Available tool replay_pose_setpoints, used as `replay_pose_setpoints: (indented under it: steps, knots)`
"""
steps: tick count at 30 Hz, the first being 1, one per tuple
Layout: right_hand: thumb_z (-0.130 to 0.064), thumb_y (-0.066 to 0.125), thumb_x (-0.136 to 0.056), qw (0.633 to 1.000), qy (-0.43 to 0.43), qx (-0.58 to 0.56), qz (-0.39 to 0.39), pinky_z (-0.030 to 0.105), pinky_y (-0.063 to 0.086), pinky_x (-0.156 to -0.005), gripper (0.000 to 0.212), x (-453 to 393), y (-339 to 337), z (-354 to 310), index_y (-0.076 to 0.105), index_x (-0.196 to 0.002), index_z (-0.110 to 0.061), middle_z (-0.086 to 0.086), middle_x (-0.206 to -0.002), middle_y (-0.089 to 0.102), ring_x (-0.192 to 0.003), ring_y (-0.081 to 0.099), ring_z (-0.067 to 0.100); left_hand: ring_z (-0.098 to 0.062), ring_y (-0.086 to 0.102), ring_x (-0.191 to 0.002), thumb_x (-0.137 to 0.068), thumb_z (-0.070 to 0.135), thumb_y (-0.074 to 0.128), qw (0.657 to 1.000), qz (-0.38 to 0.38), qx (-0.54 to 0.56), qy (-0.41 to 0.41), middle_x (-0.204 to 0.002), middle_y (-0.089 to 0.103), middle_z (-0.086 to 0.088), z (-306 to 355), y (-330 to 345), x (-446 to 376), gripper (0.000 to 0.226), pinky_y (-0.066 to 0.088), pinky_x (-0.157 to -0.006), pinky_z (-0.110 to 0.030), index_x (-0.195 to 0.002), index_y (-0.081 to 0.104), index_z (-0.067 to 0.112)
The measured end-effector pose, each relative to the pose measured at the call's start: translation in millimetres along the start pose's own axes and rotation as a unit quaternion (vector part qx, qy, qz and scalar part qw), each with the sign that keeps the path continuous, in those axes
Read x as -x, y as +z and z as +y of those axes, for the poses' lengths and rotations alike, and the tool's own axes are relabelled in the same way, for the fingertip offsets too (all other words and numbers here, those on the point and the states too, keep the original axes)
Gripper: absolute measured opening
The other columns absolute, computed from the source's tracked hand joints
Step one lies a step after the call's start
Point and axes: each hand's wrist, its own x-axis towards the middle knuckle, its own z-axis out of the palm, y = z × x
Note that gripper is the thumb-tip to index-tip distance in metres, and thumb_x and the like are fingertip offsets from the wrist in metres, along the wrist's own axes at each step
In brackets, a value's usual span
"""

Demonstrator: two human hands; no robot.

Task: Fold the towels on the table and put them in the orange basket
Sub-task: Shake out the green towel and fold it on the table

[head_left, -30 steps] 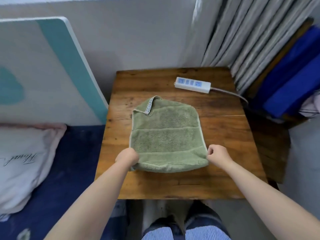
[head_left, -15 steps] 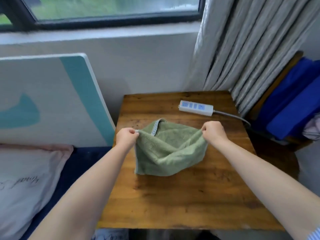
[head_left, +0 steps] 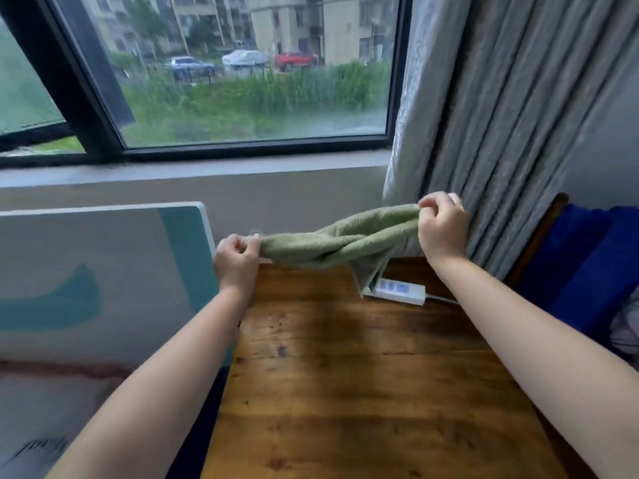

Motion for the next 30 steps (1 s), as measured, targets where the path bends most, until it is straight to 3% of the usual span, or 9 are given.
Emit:
replay_pose_setpoints:
  steps: [3, 6, 12, 15, 19, 21, 24, 26, 30]
  knots:
    - [-0.004, 0.039, -0.081, 0.993, 0.023, 0.076, -0.082, 0.037, 0.033, -0.074, 0.029, 36.9, -8.6, 44.8, 0.061, -0.078, 0.014, 0.035, -0.090, 0.057, -0.090, 0.054, 0.042, -0.023, 0.047, -0.075, -0.080, 0.007, 0.057, 0.992, -0.074, -0.097, -0.028, -0.078, 0.053, -0.013, -46.3, -6.0, 30.2, 0.029, 0.035, -0.068, -0.027, -0.056, 0.042, 0.010]
    - [-0.010, 0.040, -0.081, 0.926, 0.027, 0.237, -0.291, 0.038, 0.040, -0.074, 0.033, 89.6, -7.3, 92.6, 0.063, -0.083, 0.014, 0.033, -0.094, 0.060, -0.093, 0.056, 0.041, -0.023, 0.045, -0.075, -0.076, 0.003, 0.054, 0.935, -0.229, -0.269, -0.005, -0.075, 0.050, -0.009, -92.7, -3.6, 70.1, 0.028, 0.038, -0.066, -0.031, -0.053, 0.040, 0.011]
    - [-0.009, 0.044, -0.080, 0.646, 0.086, 0.435, -0.621, 0.027, 0.044, -0.061, 0.015, 199.9, -8.1, 161.4, 0.059, -0.080, -0.005, 0.014, -0.094, 0.060, -0.086, 0.059, 0.029, -0.027, 0.049, -0.082, -0.081, -0.001, 0.045, 0.705, -0.523, -0.477, -0.039, -0.097, 0.053, -0.011, -170.4, 4.3, 163.4, 0.012, 0.038, -0.061, -0.032, -0.086, 0.044, 0.010]
    - [-0.008, 0.041, -0.082, 0.532, 0.089, 0.461, -0.705, 0.026, 0.041, -0.056, 0.015, 231.0, -9.0, 177.4, 0.055, -0.079, -0.006, 0.004, -0.080, 0.052, -0.074, 0.054, 0.022, -0.030, 0.055, -0.098, -0.083, -0.001, 0.041, 0.606, -0.591, -0.530, -0.050, -0.113, 0.053, -0.012, -188.1, 5.9, 185.1, 0.032, 0.043, -0.068, -0.034, -0.112, 0.046, 0.011]
    - [-0.003, 0.042, -0.081, 0.382, 0.055, 0.473, -0.793, 0.022, 0.029, -0.046, 0.026, 249.0, -0.8, 182.7, 0.038, -0.057, -0.013, 0.003, -0.063, 0.036, -0.054, 0.037, 0.017, -0.024, 0.048, -0.083, -0.086, 0.003, 0.041, 0.477, -0.662, -0.574, -0.062, -0.084, 0.048, -0.007, -195.0, 11.8, 194.9, 0.016, 0.040, -0.070, -0.029, -0.097, 0.051, 0.009]
    - [-0.001, 0.042, -0.082, 0.316, 0.030, 0.476, -0.820, 0.022, 0.028, -0.044, 0.030, 253.6, 0.4, 182.9, 0.037, -0.056, -0.015, 0.005, -0.059, 0.035, -0.049, 0.034, 0.017, -0.023, 0.045, -0.085, -0.089, 0.007, 0.042, 0.420, -0.682, -0.594, -0.073, -0.099, 0.055, -0.009, -200.5, 11.8, 198.3, 0.027, 0.040, -0.074, -0.029, -0.114, 0.053, 0.006]
    - [-0.001, 0.042, -0.087, 0.281, 0.045, 0.458, -0.842, 0.016, 0.034, -0.033, 0.032, 252.6, 3.6, 186.0, 0.042, -0.057, -0.012, 0.003, -0.036, 0.053, -0.032, 0.044, 0.011, -0.025, 0.050, -0.102, -0.095, 0.013, 0.041, 0.347, -0.711, -0.605, -0.088, -0.138, 0.045, -0.012, -202.1, 7.5, 196.4, 0.037, 0.043, -0.087, -0.032, -0.130, 0.046, 0.002]
    - [-0.006, 0.043, -0.091, 0.280, 0.098, 0.438, -0.848, 0.018, 0.040, -0.043, 0.030, 250.5, 5.8, 189.3, 0.050, -0.062, -0.008, 0.012, -0.070, 0.072, -0.041, 0.050, 0.010, -0.027, 0.053, -0.113, -0.095, 0.015, 0.044, 0.327, -0.723, -0.603, -0.086, -0.141, 0.042, -0.012, -200.0, 6.6, 194.3, 0.038, 0.045, -0.089, -0.032, -0.130, 0.045, 0.001]
    - [-0.007, 0.039, -0.089, 0.435, 0.112, 0.397, -0.800, 0.030, 0.050, -0.066, 0.021, 227.3, 14.6, 197.8, 0.058, -0.092, -0.002, 0.018, -0.106, 0.063, -0.076, 0.060, 0.024, -0.027, 0.060, -0.099, -0.092, 0.016, 0.047, 0.428, -0.694, -0.570, -0.102, -0.105, 0.060, -0.009, -202.7, 13.0, 176.6, 0.033, 0.049, -0.080, -0.032, -0.121, 0.052, 0.001]
